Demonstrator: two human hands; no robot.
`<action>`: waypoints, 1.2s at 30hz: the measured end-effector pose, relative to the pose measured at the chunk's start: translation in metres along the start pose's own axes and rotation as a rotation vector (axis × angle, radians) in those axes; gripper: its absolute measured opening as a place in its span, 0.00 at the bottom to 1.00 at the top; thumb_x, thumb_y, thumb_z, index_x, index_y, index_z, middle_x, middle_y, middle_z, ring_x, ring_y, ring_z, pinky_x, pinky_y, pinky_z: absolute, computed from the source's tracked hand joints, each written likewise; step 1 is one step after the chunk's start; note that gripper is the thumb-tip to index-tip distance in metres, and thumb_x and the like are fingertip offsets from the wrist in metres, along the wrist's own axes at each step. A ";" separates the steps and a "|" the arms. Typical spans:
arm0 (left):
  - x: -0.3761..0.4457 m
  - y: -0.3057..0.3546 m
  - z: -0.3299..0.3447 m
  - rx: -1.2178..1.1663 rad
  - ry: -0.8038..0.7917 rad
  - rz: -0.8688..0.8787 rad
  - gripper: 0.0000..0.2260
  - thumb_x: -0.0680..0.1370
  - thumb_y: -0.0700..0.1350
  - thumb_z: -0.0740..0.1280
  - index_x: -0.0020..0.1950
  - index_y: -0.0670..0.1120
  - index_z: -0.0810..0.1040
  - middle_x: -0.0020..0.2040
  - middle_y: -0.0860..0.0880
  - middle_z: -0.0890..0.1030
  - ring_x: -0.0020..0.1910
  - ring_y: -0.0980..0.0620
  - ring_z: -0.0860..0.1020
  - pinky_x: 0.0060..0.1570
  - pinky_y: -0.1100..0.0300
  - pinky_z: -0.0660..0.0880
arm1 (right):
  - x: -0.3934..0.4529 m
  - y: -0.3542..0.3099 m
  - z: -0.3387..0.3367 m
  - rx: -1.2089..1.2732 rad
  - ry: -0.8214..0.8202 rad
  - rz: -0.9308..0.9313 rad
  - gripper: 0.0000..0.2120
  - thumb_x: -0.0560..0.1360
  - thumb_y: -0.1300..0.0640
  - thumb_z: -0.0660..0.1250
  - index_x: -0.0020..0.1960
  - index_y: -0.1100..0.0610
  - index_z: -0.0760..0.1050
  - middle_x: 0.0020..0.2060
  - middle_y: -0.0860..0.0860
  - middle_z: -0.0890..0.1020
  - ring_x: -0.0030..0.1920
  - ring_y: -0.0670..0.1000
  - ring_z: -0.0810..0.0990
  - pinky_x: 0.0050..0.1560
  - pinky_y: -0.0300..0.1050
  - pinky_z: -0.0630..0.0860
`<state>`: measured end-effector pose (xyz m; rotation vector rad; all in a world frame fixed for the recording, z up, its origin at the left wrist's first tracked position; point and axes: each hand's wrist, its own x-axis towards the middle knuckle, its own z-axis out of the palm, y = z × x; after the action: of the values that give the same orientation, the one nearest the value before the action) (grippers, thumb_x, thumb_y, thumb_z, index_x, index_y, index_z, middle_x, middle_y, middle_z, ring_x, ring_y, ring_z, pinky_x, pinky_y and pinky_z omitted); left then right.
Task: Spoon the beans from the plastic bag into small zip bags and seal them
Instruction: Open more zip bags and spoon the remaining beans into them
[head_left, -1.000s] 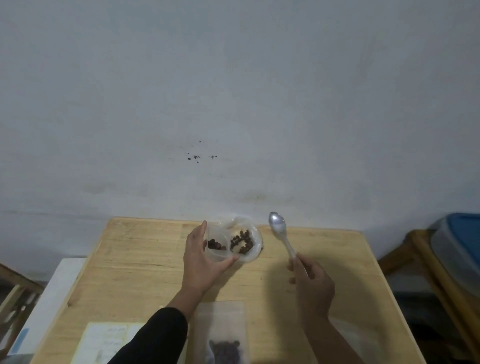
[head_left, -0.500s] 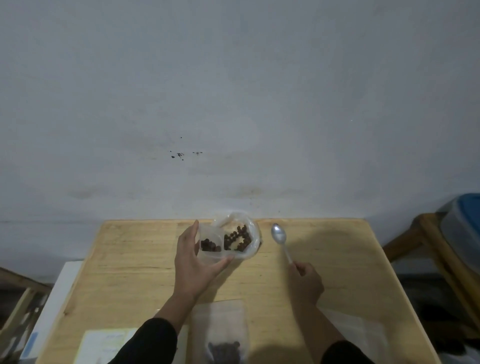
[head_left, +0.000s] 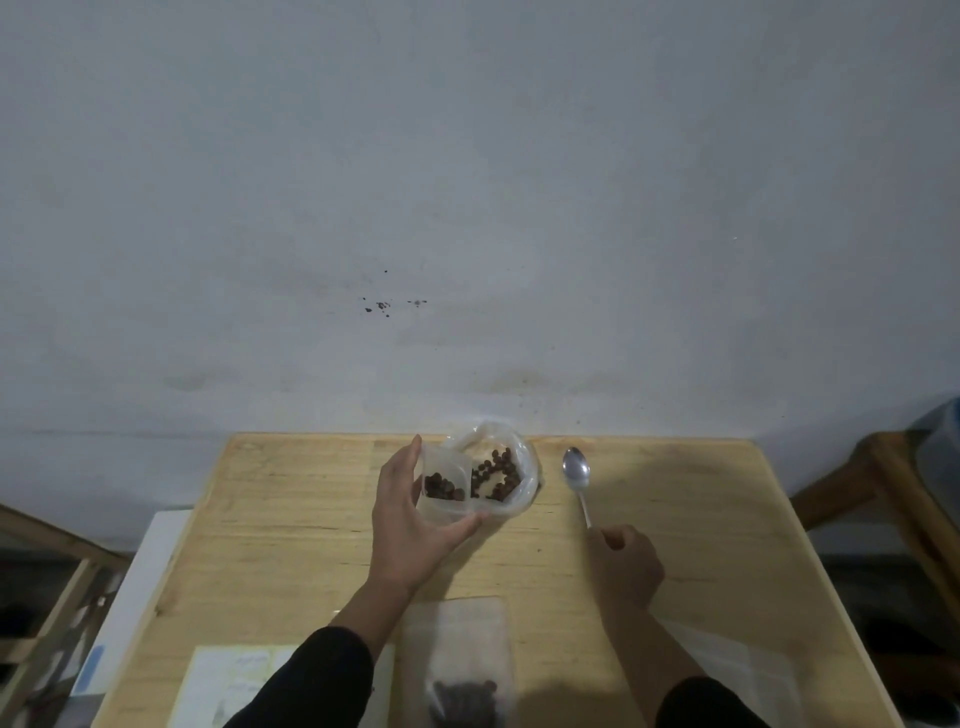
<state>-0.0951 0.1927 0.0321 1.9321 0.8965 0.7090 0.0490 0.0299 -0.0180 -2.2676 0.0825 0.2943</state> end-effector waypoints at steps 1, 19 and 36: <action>0.000 0.001 -0.001 -0.007 -0.001 0.003 0.49 0.58 0.50 0.81 0.74 0.49 0.60 0.65 0.56 0.65 0.64 0.63 0.64 0.64 0.65 0.68 | -0.002 -0.006 -0.003 0.018 -0.013 -0.002 0.05 0.71 0.58 0.68 0.41 0.60 0.80 0.38 0.54 0.81 0.43 0.55 0.78 0.45 0.44 0.72; -0.004 0.042 -0.021 -0.091 -0.075 0.157 0.50 0.56 0.55 0.81 0.73 0.50 0.62 0.64 0.56 0.68 0.65 0.68 0.65 0.61 0.73 0.67 | -0.052 -0.135 -0.057 -0.054 -0.620 -0.959 0.08 0.73 0.63 0.66 0.46 0.54 0.82 0.40 0.43 0.81 0.42 0.40 0.79 0.43 0.28 0.72; 0.003 0.071 -0.042 -0.525 0.162 -0.083 0.04 0.73 0.44 0.72 0.39 0.52 0.80 0.36 0.54 0.80 0.36 0.55 0.77 0.41 0.59 0.75 | -0.072 -0.147 -0.087 0.448 -0.621 -0.644 0.13 0.79 0.57 0.60 0.60 0.44 0.76 0.50 0.50 0.82 0.52 0.47 0.81 0.50 0.34 0.77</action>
<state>-0.1027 0.1892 0.1145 1.3814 0.7857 0.9532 0.0183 0.0585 0.1626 -1.5698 -0.8059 0.5478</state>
